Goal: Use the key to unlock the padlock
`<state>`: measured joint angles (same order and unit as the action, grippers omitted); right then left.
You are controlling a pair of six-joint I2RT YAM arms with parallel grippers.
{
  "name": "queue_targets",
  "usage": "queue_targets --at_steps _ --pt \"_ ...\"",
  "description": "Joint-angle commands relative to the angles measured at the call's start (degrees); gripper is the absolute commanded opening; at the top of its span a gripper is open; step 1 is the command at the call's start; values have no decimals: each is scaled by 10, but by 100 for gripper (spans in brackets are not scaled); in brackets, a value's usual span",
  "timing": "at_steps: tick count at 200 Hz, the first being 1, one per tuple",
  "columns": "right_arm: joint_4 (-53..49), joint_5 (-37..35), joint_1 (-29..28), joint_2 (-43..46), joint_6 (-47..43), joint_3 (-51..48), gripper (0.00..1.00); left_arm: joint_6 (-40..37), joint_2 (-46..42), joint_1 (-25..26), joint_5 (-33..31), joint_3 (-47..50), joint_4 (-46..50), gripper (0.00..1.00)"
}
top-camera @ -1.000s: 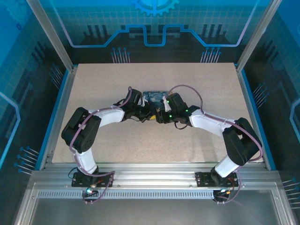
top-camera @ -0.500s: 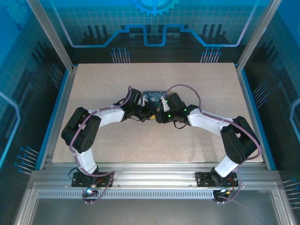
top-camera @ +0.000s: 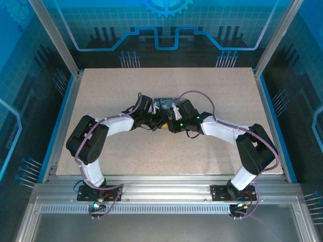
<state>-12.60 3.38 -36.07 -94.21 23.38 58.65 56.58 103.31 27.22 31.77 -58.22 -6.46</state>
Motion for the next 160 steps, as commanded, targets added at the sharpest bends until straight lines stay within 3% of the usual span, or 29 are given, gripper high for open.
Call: queue_targets --at_steps 1,29,160 --pt "4 -3 -7 -10 -4 20 13 -9 -21 2 21 -16 -2 0" --pt "8 6 -4 -14 -3 17 0 -10 -22 2 21 -16 -2 0" --pt "44 32 -1 -41 -3 -9 0 -7 -10 2 15 11 -27 1"
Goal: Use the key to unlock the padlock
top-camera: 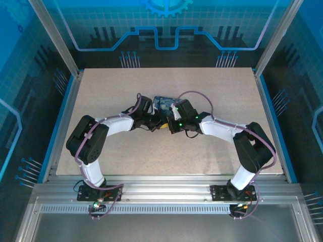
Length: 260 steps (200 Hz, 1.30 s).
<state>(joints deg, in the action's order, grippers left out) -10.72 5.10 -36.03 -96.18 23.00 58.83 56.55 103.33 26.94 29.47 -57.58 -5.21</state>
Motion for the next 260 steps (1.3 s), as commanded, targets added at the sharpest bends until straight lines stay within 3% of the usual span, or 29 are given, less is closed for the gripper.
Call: queue_targets --at_steps 1,56,79,100,158,197,260 --pt "26 14 -2 -21 1 -11 0 -7 -10 5 38 5 -40 1" --pt "33 8 -2 -36 -6 -15 0 -7 5 4 31 16 -52 13" --pt "31 4 -3 -42 -11 -13 0 -6 7 3 27 20 -53 26" --pt "30 1 -3 -42 -14 -13 0 -4 4 -1 25 28 -58 29" --pt "22 -9 -2 -32 -30 -15 0 -13 -38 -15 9 64 -46 40" --pt "11 -6 -3 -27 -52 -9 0 -31 -72 -24 -16 85 -30 56" --pt "-24 -18 -3 -11 -103 11 0 -49 -102 -40 -30 97 -18 61"
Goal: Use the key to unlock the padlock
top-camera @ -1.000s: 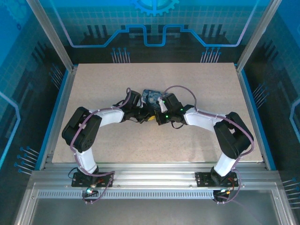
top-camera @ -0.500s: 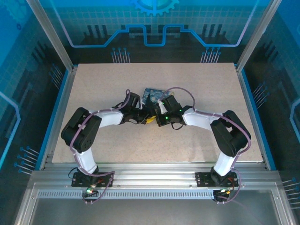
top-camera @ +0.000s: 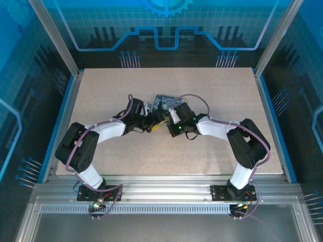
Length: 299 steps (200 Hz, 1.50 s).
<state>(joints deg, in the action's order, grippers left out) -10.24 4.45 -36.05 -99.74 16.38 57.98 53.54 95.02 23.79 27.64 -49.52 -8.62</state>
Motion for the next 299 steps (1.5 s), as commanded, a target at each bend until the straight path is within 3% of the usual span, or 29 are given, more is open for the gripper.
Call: queue_targets --at_steps 1,80,232,283,294,299 --pt "-29 -12 -2 25 -37 21 0 -18 -19 -8 -12 17 16 61" --pt "-88 -13 -5 5 -105 59 0 -6 -40 -20 -8 64 -14 62" --pt "-89 -41 -4 -11 -243 58 0 -10 -48 -41 12 89 -32 63" --pt "-86 -26 -5 -16 -259 68 0 -2 -41 -44 35 96 -51 68" --pt "-89 -29 -5 -16 -267 68 0 -4 -42 -44 37 95 -45 72" --pt "-91 -28 -6 -16 -268 69 0 -5 -43 -45 39 95 -43 78"
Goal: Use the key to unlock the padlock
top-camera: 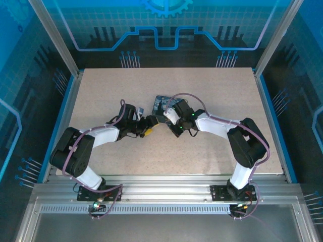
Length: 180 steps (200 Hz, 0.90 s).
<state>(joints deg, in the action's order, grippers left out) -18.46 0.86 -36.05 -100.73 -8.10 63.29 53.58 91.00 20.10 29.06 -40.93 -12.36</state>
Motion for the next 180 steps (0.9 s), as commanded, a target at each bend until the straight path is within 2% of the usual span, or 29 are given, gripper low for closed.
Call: queue_targets --at_steps 1,49,51,53,57,180 --pt "-9 7 -5 -6 -24 16 0 -5 -3 -8 25 9 -5 79" --pt "-19 10 -6 -4 -44 24 0 -15 -11 -8 31 8 27 82" --pt "-21 10 -5 -5 -46 25 0 -15 -12 -8 30 8 28 86" --pt "-23 10 -5 -6 -48 26 0 -16 -12 -8 30 8 29 95" --pt "-27 8 -6 -9 -51 29 0 -16 -13 -8 29 8 31 99" --pt "-72 38 5 -37 -89 71 0 -22 -24 -8 26 6 46 99"
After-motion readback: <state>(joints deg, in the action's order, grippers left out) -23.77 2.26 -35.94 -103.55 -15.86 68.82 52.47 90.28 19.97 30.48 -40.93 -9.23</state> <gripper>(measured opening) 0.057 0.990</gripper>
